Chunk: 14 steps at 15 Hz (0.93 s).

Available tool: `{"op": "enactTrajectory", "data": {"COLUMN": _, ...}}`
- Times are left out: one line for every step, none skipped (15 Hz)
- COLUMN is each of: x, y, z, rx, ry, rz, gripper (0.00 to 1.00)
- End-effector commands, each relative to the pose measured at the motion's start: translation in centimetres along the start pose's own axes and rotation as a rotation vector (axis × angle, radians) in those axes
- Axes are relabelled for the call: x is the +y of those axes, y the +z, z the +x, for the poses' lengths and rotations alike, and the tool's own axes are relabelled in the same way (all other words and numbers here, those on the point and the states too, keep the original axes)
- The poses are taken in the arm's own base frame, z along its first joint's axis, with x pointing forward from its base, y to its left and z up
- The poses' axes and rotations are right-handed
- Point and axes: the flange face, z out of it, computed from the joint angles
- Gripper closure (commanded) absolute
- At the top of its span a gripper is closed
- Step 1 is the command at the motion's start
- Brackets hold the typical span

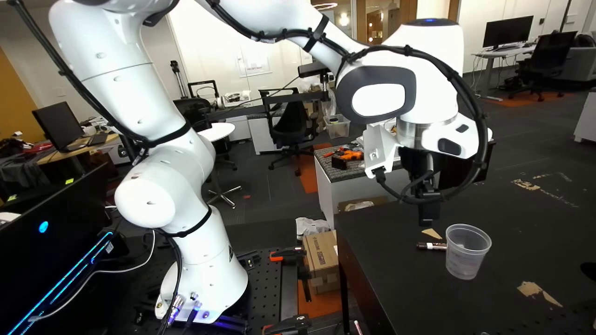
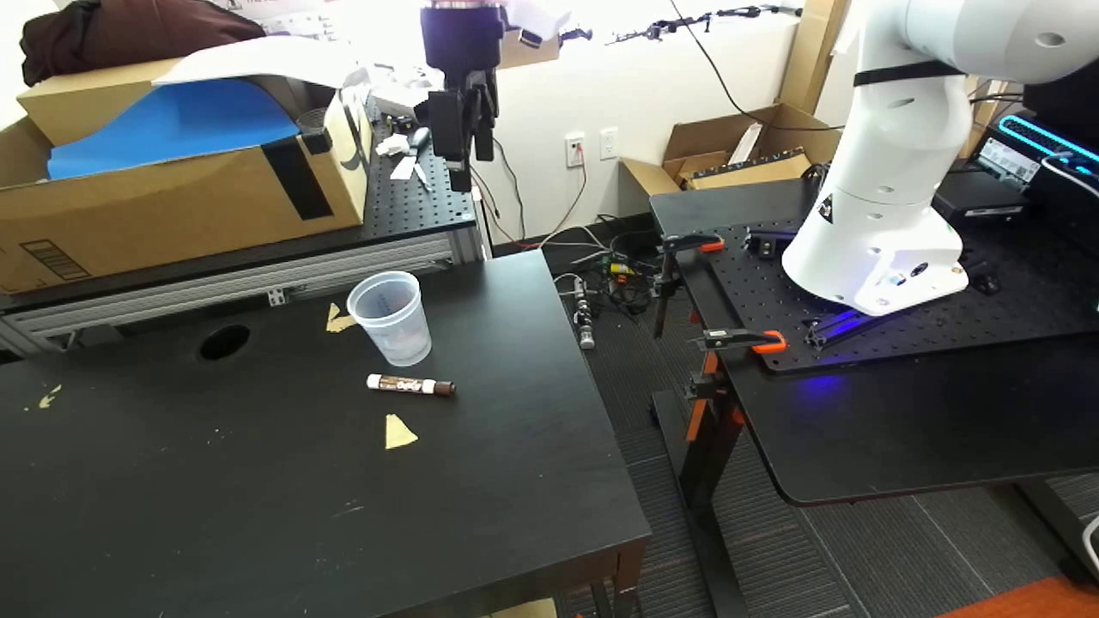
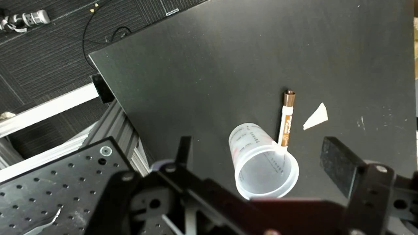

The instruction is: Move the plastic cup forward.

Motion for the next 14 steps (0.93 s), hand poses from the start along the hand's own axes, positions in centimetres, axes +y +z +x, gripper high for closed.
{"op": "enactTrajectory", "data": {"x": 0.1, "y": 2.0, "z": 0.7, "rx": 0.003, "ry": 0.042, "rz": -0.021, "gripper": 0.0}}
{"op": "enactTrajectory", "data": {"x": 0.1, "y": 2.5, "z": 0.8, "rx": -0.002, "ry": 0.048, "rz": -0.025, "gripper": 0.0}}
{"op": "enactTrajectory", "data": {"x": 0.1, "y": 3.0, "z": 1.0, "rx": -0.009, "ry": 0.051, "rz": -0.026, "gripper": 0.0}}
{"op": "enactTrajectory", "data": {"x": 0.1, "y": 3.4, "z": 1.1, "rx": -0.015, "ry": 0.054, "rz": -0.027, "gripper": 0.0}}
{"op": "enactTrajectory", "data": {"x": 0.1, "y": 3.8, "z": 1.3, "rx": -0.021, "ry": 0.057, "rz": -0.027, "gripper": 0.0}}
{"op": "enactTrajectory", "data": {"x": 0.1, "y": 4.0, "z": 1.6, "rx": -0.023, "ry": 0.059, "rz": -0.029, "gripper": 0.0}}
{"op": "enactTrajectory", "data": {"x": 0.1, "y": 4.2, "z": 1.9, "rx": -0.024, "ry": 0.062, "rz": -0.032, "gripper": 0.0}}
{"op": "enactTrajectory", "data": {"x": 0.0, "y": 4.3, "z": 2.2, "rx": -0.025, "ry": 0.066, "rz": -0.031, "gripper": 0.0}}
{"op": "enactTrajectory", "data": {"x": -0.2, "y": 4.2, "z": 2.6, "rx": -0.026, "ry": 0.066, "rz": -0.026, "gripper": 0.0}}
{"op": "enactTrajectory", "data": {"x": -0.3, "y": 4.1, "z": 3.0, "rx": -0.025, "ry": 0.068, "rz": -0.02, "gripper": 0.0}}
{"op": "enactTrajectory", "data": {"x": -0.5, "y": 3.8, "z": 3.5, "rx": -0.021, "ry": 0.071, "rz": -0.018, "gripper": 0.0}}
{"op": "enactTrajectory", "data": {"x": -0.7, "y": 3.3, "z": 4.2, "rx": -0.017, "ry": 0.073, "rz": -0.017, "gripper": 0.0}}
{"op": "enactTrajectory", "data": {"x": -0.8, "y": 2.4, "z": 5.3, "rx": -0.013, "ry": 0.078, "rz": -0.022, "gripper": 0.0}}
{"op": "enactTrajectory", "data": {"x": -0.9, "y": 2.1, "z": 6.0, "rx": -0.013, "ry": 0.083, "rz": -0.03, "gripper": 0.0}}
